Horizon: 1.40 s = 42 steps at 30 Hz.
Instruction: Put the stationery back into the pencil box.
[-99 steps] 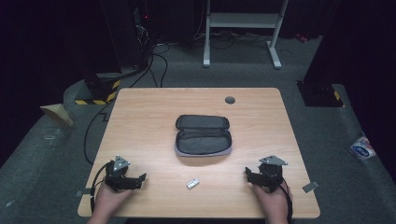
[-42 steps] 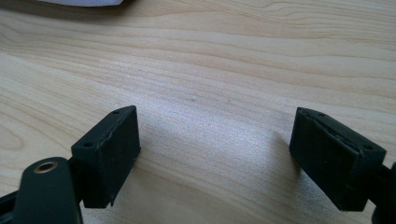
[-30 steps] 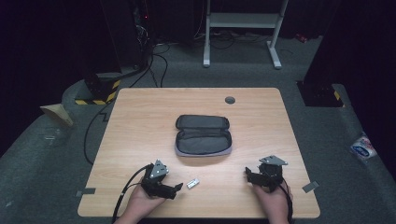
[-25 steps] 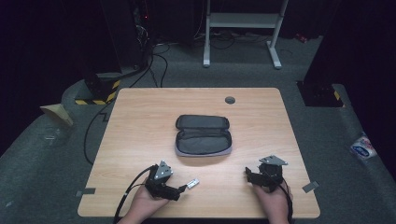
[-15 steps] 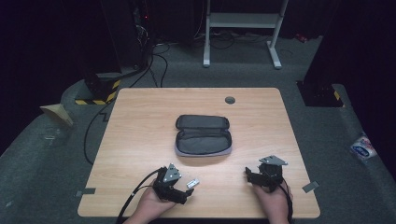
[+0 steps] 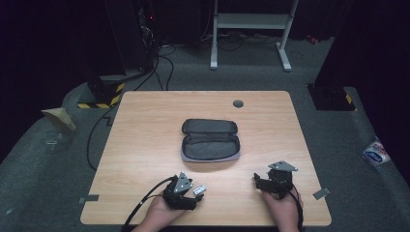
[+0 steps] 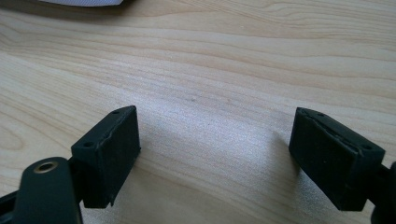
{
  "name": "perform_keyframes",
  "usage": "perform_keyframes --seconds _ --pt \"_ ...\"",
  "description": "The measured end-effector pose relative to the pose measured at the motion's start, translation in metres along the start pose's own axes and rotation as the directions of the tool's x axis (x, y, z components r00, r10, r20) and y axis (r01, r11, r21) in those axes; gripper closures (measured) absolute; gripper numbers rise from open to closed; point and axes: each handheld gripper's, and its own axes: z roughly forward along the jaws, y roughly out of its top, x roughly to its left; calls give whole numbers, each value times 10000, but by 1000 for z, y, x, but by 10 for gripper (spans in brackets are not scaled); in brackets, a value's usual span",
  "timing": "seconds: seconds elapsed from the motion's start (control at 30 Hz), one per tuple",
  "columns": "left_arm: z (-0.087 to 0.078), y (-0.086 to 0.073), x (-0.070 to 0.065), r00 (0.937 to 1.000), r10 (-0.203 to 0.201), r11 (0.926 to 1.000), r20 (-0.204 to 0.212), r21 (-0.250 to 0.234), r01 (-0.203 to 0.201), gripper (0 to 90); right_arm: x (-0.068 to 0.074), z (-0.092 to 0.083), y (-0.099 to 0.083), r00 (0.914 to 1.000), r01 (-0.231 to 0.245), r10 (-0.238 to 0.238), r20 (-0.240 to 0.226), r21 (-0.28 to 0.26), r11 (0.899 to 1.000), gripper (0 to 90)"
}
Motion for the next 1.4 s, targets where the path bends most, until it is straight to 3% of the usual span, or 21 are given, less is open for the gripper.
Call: perform_keyframes --seconds 0.1,0.13,0.53,0.6,1.0,1.27,1.4 --pt "-1 0 0 10000 42 10000 14 -28 -42 339 0 0 0 10000 6 -6 2 -2 10000 159" --pt "-1 0 0 10000 72 9999 41 -89 -72 402 0 0 0 10000 6 -6 6 -3 10000 159" --pt "-2 0 -2 9990 327 9992 302 -249 -319 640 0 0 0 10000 5 -5 8 -1 10000 159" --pt "-2 -1 -3 9984 444 9987 360 -272 -434 722 0 0 0 10000 0 0 5 2 10000 160" --pt "-3 -1 -1 9983 349 9991 475 -271 -336 730 0 0 0 10000 1 -1 5 -1 10000 160" --pt "-4 -2 2 9981 -69 9996 609 -271 86 732 0 0 0 10000 -1 1 5 -2 10000 160" --pt "-6 -4 5 9975 -302 9982 645 -491 334 733 0 0 0 10000 -1 1 4 -2 10000 160"
